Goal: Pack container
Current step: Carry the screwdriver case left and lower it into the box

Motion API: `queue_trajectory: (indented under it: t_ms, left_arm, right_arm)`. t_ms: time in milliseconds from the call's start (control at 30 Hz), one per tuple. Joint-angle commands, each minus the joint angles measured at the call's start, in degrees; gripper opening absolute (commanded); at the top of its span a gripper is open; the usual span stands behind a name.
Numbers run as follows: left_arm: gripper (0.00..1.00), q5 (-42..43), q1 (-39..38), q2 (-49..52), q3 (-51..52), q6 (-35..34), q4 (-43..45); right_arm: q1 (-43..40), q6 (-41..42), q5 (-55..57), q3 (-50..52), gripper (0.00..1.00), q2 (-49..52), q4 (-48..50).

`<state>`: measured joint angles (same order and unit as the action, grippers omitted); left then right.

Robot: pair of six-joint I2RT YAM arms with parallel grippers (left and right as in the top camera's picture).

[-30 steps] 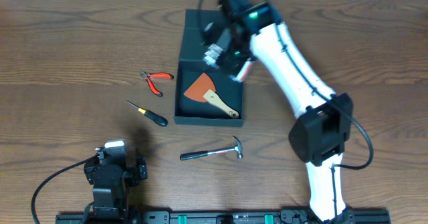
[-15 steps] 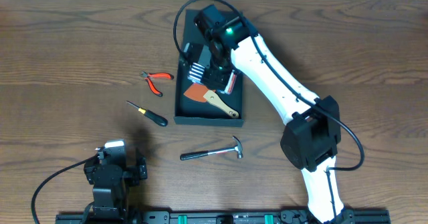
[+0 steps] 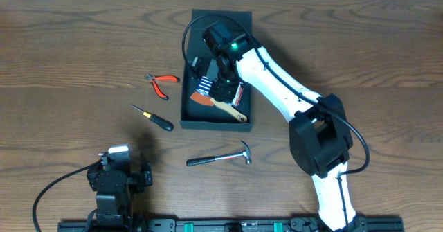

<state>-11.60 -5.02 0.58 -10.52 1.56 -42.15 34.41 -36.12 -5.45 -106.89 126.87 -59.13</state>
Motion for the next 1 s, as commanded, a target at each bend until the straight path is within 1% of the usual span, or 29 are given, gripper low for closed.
queue_trajectory:
  t_ms: [0,300,567,667,833,967]
  left_arm:
    - [0.99,-0.7,0.2,-0.4,0.8,0.6,-0.2]
    - [0.99,-0.7,0.2,-0.4,0.8,0.6,-0.2]
    - [0.99,-0.7,0.2,-0.4,0.8,0.6,-0.2]
    - [0.99,-0.7,0.2,-0.4,0.8,0.6,-0.2]
    - [0.99,-0.7,0.2,-0.4,0.8,0.6,-0.2]
    - [0.99,-0.7,0.2,-0.4,0.8,0.6,-0.2]
  right_arm:
    - [0.2,-0.6,-0.8,1.8,0.45,-0.2,1.2]
    - [0.1,-0.2,-0.8,4.3,0.46,-0.2,5.2]
    - [0.1,-0.2,-0.8,5.4,0.47,-0.2,6.6]
    - [0.1,-0.1,-0.8,5.4,0.52,-0.2,7.3]
    - [0.1,0.3,-0.8,5.4,0.53,-0.2,7.8]
    - [0.1,0.5,-0.8,5.4,0.59,-0.2,7.8]
